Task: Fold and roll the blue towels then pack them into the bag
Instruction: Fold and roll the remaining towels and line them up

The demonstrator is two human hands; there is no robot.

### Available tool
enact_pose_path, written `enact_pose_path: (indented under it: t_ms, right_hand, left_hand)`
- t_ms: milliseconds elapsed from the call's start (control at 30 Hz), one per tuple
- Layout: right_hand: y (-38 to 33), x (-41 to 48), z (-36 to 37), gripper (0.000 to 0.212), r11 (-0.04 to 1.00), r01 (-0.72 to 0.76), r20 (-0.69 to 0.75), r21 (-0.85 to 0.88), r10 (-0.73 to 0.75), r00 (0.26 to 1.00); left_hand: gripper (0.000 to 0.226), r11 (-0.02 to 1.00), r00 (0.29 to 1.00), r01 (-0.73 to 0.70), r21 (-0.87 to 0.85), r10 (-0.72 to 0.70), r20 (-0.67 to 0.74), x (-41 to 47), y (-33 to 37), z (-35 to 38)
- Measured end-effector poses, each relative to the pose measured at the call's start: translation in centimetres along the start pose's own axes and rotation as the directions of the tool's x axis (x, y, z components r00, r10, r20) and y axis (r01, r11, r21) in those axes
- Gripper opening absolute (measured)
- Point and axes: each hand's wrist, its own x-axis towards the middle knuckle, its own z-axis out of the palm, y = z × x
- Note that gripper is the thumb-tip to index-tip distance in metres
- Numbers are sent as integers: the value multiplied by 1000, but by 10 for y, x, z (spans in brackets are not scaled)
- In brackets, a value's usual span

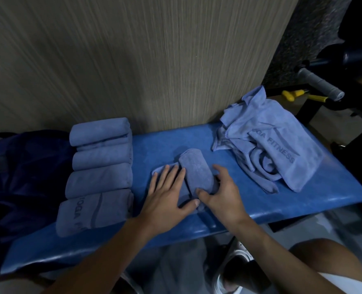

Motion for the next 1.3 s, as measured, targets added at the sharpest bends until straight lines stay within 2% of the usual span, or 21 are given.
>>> enact_pose_path:
  t_ms: [67, 133, 200, 233, 300, 333, 400, 467, 567, 700, 800, 867, 900, 967, 1067, 1167, 1233, 1300]
  right_hand:
    - [-1, 1, -1, 78, 1000, -2, -36, 20, 3, 999]
    - [-3, 1, 0, 72, 1000, 14, -71, -8, -14, 997]
    - [-4, 1, 2, 64, 997, 50, -90, -67, -56, 994]
    - [-4, 0, 3, 60, 990, 83, -87, -110, -92, 992]
    - [-5, -1, 5, 55, 969, 138, -64, -206, -154, 986]
    - [-7, -2, 5, 54, 957, 155, -60, -245, -174, 983]
    - [-11, -4, 6, 50, 935, 199, -74, -292, -230, 970]
    - [-16, -8, 8, 45, 934, 249, -90, -257, -280, 956]
    - [-20, -11, 10, 40, 935, 317, -76, -161, -332, 940]
    - [-22, -11, 12, 38, 941, 338, -7, 18, -338, 941]
    - [-27, -14, 12, 42, 940, 272, 81, 206, -293, 953]
    - [-30, -15, 13, 45, 940, 220, 58, 259, -243, 968]
    - [-30, -15, 15, 45, 947, 201, 44, 249, -219, 975]
    - [-28, -14, 18, 48, 973, 148, 70, 178, -162, 984]
    - [-24, -15, 20, 80, 988, 126, 175, -87, -110, 978]
    - [-24, -16, 24, 97, 945, 186, 290, -270, -104, 951]
    - [-21, -15, 23, 100, 954, 174, 330, -242, -88, 940]
    - [-17, -12, 22, 102, 989, 113, 342, -95, -74, 937]
  left_hand:
    - [93, 1000, 998, -10, 0, 10, -64, -5, 3, -5]
    - [81, 999, 985, 2, -50, -10, -170, -10, 2, -7]
    - [54, 973, 951, 69, -220, -131, -282, -11, 1, -5]
    - [37, 918, 928, 120, -378, -239, -285, -10, 2, -6]
    - [15, 696, 893, 225, -682, -427, -140, -4, 5, -12]
    - [9, 605, 876, 274, -747, -478, -65, -1, 7, -16]
    - [16, 481, 847, 357, -801, -529, 59, 5, 8, -24]
    - [28, 353, 818, 408, -842, -551, 165, 7, 11, -34]
    - [35, 294, 811, 425, -856, -544, 216, 6, 13, -44]
    - [41, 332, 820, 416, -847, -539, 192, 6, 10, -44]
    - [31, 356, 841, 368, -859, -521, 145, 0, 7, -40]
    - [30, 335, 837, 348, -876, -531, 130, -4, 5, -36]
    - [35, 364, 842, 333, -870, -531, 100, -6, 5, -35]
    - [49, 519, 843, 320, -793, -538, -12, -8, 1, -32]
    - [67, 747, 877, 338, -572, -471, -98, -15, -1, -32]
    - [66, 847, 927, 266, -460, -355, -119, -20, 0, -28]
    - [65, 888, 942, 254, -384, -317, -110, -21, 0, -27]
    - [64, 954, 960, 209, -215, -242, -141, -22, -5, -29]
